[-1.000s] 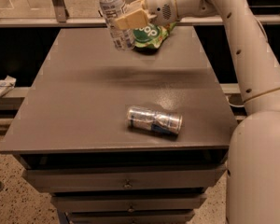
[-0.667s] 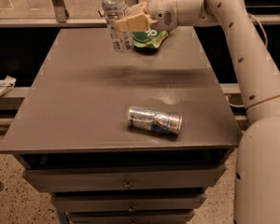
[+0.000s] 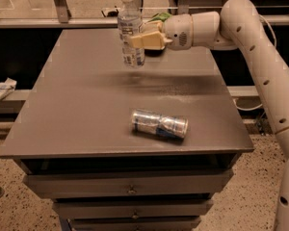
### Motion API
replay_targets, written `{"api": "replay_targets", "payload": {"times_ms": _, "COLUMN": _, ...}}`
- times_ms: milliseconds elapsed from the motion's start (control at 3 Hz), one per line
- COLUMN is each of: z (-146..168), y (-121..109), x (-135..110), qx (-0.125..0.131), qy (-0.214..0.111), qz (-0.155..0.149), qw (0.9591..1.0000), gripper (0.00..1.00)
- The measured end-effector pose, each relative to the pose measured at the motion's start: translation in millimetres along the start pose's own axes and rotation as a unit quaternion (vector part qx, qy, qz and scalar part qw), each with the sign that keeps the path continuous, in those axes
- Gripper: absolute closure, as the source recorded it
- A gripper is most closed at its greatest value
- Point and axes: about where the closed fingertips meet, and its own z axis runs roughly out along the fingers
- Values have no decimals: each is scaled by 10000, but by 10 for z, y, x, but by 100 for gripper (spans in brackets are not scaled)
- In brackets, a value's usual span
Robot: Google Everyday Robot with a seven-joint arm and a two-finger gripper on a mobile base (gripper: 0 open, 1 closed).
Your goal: Place blue plastic bottle upright
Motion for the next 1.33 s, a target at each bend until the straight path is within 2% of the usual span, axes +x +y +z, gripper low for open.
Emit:
{"api": "replay_targets", "payload": {"times_ms": 333, "z": -106, "y": -97, "x": -255, "qx": -16, "qy": 331, "qz": 110, "qw": 9994, "gripper": 100}}
{"api": "replay_targets", "payload": {"times_ms": 667, "z": -145, "y": -148, "x": -380, "qx": 7, "qy": 532, "qz": 151, "qw": 9985, "gripper": 100}}
{"api": "replay_targets", "payload": {"times_ms": 1000, "z": -159, "y": -174, "x": -458, "qx": 92, "qy": 533, "qz": 165, "qw": 9984, "gripper": 86}}
{"api": "replay_targets", "payload": {"times_ms": 1333, "z": -167, "y": -198, "x": -510, "qx": 211, "qy": 434, "qz": 141, "qw": 9987, "gripper": 55}}
